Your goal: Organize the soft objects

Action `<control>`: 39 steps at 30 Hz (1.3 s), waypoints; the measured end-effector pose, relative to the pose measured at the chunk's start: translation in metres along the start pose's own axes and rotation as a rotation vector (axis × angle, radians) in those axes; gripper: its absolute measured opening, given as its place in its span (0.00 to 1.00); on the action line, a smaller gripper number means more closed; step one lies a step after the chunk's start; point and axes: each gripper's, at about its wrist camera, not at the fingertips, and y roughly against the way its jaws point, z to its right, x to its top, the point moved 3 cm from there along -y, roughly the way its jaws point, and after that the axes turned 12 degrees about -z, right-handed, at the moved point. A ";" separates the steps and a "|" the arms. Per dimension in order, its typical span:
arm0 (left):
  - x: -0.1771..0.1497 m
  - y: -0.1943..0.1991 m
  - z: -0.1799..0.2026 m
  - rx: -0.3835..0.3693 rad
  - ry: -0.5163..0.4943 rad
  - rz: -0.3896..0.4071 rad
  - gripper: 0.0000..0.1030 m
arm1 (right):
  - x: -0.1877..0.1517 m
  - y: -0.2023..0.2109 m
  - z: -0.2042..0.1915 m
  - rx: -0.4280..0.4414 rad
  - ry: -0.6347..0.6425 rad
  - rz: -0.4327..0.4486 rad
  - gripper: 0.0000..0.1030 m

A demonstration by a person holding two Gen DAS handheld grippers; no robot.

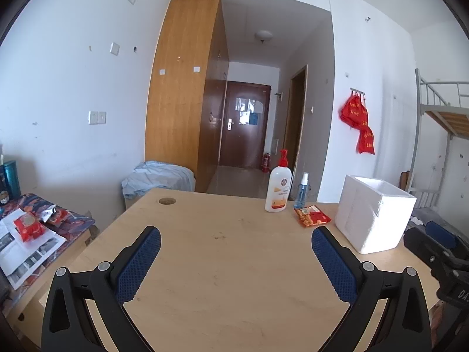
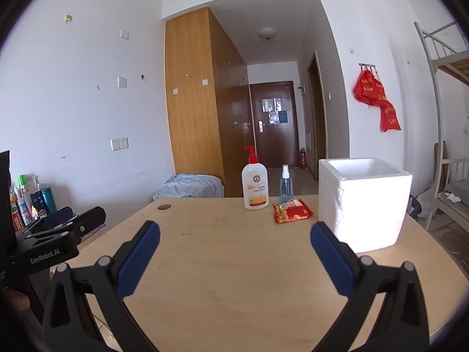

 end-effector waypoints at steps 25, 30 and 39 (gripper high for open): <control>-0.004 0.003 0.006 -0.030 -0.029 -0.002 1.00 | 0.001 0.004 0.006 -0.038 -0.018 -0.005 1.00; -0.003 0.002 0.008 -0.032 -0.034 0.000 1.00 | 0.001 0.005 0.009 -0.043 -0.032 -0.005 1.00; -0.002 0.002 0.011 -0.033 -0.037 0.005 1.00 | 0.003 0.005 0.012 -0.055 -0.050 -0.004 1.00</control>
